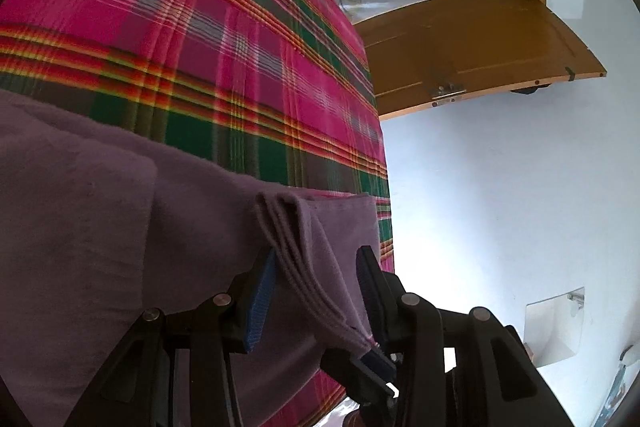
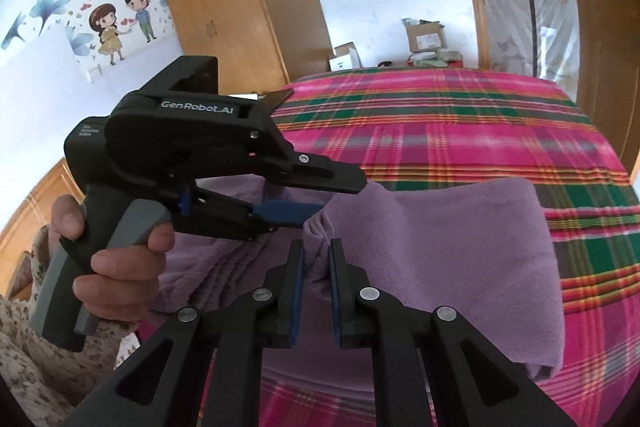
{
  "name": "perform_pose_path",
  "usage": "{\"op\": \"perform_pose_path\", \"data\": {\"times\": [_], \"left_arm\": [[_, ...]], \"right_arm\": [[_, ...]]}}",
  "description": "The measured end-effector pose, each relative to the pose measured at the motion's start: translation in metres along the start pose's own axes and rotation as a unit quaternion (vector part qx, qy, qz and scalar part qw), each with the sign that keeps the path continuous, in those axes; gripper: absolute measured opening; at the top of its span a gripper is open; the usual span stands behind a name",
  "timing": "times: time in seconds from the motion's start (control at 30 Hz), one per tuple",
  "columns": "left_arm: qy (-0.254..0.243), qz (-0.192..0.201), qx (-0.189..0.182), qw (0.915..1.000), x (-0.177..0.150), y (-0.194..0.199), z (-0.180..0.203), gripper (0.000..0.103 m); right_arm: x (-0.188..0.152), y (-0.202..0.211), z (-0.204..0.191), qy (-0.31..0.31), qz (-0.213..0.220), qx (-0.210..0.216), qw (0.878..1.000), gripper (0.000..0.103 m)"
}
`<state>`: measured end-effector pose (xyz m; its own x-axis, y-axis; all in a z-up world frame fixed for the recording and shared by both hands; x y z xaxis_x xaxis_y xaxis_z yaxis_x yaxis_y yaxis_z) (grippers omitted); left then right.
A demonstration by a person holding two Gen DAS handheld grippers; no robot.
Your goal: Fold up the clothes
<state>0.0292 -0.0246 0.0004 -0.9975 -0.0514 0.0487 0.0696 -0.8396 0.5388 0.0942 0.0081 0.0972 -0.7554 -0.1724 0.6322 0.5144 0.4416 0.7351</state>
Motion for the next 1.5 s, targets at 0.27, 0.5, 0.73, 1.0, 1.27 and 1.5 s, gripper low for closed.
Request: {"op": "perform_pose_path", "data": {"times": [0.27, 0.5, 0.73, 1.0, 1.27, 1.5], "left_arm": [[0.014, 0.022, 0.005, 0.9997, -0.004, 0.012, -0.006, 0.035], [0.030, 0.029, 0.026, 0.9988, -0.003, 0.013, -0.014, 0.033], [0.037, 0.039, 0.044, 0.9976, -0.002, 0.007, -0.012, 0.032], [0.009, 0.077, 0.068, 0.9946, 0.001, 0.008, 0.010, 0.032], [-0.019, 0.084, 0.077, 0.9933, -0.008, 0.018, 0.021, 0.032], [-0.032, 0.062, 0.083, 0.9941, -0.012, 0.010, 0.025, 0.032]], "right_arm": [[0.002, -0.010, -0.009, 0.004, -0.003, 0.026, 1.000, 0.012], [-0.005, -0.025, -0.015, 0.011, -0.026, 0.032, 0.999, 0.012], [-0.008, -0.039, -0.012, -0.002, -0.047, 0.036, 0.998, 0.015], [-0.010, -0.040, -0.006, -0.011, -0.064, 0.054, 0.996, 0.028], [-0.011, -0.005, 0.011, -0.013, -0.034, 0.069, 0.997, 0.034], [-0.008, 0.027, 0.070, -0.101, 0.009, -0.047, 0.994, 0.035]]}}
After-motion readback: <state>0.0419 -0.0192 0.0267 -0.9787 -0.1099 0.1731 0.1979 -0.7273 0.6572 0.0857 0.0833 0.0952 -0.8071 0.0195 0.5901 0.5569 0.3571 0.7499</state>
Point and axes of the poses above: each gripper's, at about its wrist camera, not at the fingertips, and y roughly against the way its jaws point, z to its right, x to its top, the point moved 1 cm from there along -y, roughly the way its jaws point, and after that the axes turned 13 degrees about -z, right-handed, at the moved point
